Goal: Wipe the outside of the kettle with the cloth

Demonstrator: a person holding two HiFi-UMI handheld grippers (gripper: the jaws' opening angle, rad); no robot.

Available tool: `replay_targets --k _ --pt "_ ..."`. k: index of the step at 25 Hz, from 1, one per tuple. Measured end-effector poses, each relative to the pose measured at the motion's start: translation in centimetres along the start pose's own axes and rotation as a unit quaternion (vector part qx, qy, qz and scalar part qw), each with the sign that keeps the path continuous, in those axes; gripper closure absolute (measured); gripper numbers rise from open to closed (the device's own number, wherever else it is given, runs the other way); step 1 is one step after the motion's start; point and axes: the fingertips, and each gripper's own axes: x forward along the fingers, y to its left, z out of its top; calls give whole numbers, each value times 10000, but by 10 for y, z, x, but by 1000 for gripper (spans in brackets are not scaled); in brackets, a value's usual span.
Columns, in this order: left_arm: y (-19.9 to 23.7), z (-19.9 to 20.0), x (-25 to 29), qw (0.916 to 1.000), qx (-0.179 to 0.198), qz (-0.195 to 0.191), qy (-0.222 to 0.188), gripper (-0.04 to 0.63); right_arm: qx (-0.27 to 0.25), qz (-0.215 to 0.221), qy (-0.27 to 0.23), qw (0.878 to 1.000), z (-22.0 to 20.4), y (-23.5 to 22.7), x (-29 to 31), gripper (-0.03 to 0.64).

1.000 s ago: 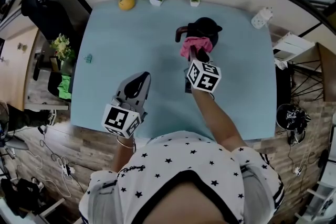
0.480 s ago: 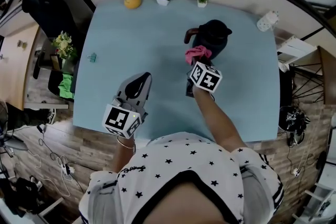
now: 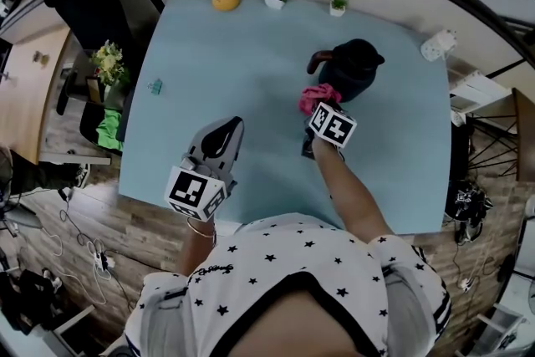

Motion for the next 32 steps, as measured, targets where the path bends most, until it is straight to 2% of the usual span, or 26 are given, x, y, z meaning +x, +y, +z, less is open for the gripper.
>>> replay_targets --k 8,14,19,24,32 --pt "2 -2 -6 10000 -11 45 9 565 -179 -95 165 9997 -12 -6 7 543" --pt "2 2 -8 10000 14 11 -38 565 -372 107 163 9991 -10 3 -2 543" --pt "0 3 -10 9999 53 9 -87 565 -79 695 -43 9975 -2 24 -29 542" --pt "-5 5 -10 9998 116 -79 -102 565 265 1353 -383 9897 16 46 -65 541" --pt "-18 14 -7 9995 237 -120 -173 565 -65 2084 -987 9730 55 65 -125 541"
